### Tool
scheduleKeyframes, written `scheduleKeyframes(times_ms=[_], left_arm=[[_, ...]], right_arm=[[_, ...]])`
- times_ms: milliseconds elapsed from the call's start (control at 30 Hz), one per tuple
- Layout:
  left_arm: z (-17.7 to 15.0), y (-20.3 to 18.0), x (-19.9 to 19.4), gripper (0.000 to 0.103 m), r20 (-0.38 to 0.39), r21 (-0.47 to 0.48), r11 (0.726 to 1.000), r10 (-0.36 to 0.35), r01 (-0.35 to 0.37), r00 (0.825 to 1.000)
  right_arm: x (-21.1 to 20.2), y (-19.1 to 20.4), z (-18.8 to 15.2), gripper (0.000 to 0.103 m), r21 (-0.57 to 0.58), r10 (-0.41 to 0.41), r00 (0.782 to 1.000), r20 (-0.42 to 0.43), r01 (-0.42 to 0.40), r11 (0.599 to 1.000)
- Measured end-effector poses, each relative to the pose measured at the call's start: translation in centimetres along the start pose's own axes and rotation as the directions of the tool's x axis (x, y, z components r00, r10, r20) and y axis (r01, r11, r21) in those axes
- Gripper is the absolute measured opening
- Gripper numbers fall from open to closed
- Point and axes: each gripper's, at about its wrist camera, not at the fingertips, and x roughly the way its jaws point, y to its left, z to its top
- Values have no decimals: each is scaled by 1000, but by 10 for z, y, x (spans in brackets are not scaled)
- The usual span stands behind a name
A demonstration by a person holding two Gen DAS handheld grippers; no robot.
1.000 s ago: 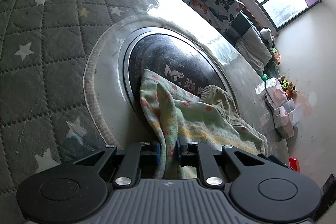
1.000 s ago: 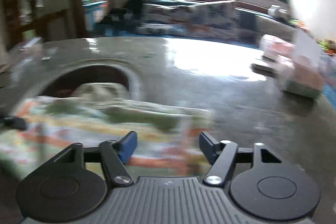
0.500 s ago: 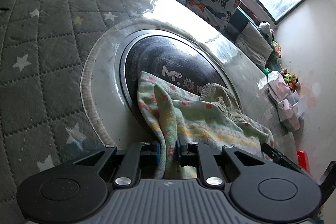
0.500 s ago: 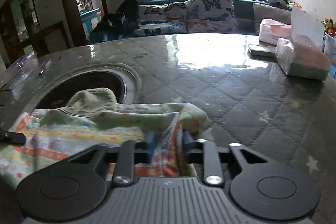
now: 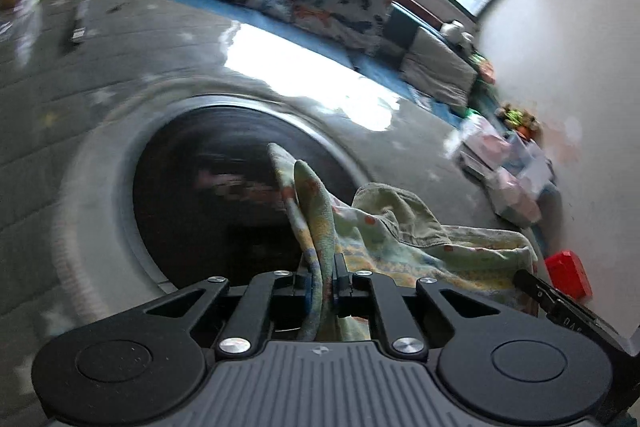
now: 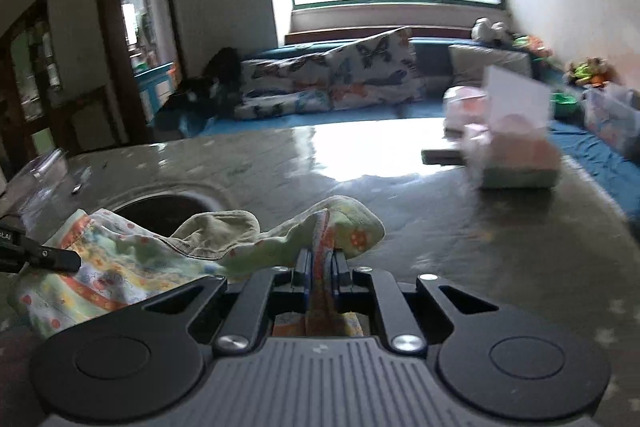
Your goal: Fold clothes
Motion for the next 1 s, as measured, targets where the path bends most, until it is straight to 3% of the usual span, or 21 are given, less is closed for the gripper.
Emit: scheduleKeyframes(times_ms=[367, 500, 700, 900, 1000], left_arm=[[-1, -96, 58, 9, -77, 139, 985, -88, 98, 993], [-10, -118, 81, 9, -120, 174, 979, -88, 108, 989], [-27, -123, 104, 9, -186, 203, 974, -58, 96, 981], [-32, -116, 104, 10, -229, 210, 971, -64, 113, 971], [-29, -117, 103, 18, -216, 221, 971, -43, 92, 975]], right_arm=[[-28, -79, 4, 8, 69, -199, 979, 34, 196, 978], [-32, -104, -4, 8, 105, -242, 970, 20, 238, 965], [-20, -139, -30, 8, 159, -291, 954, -71, 299, 941], [-18, -144, -42, 9, 160, -276, 955, -106, 290, 943], [-13, -148, -43, 14, 162, -282, 952, -123, 299, 940]])
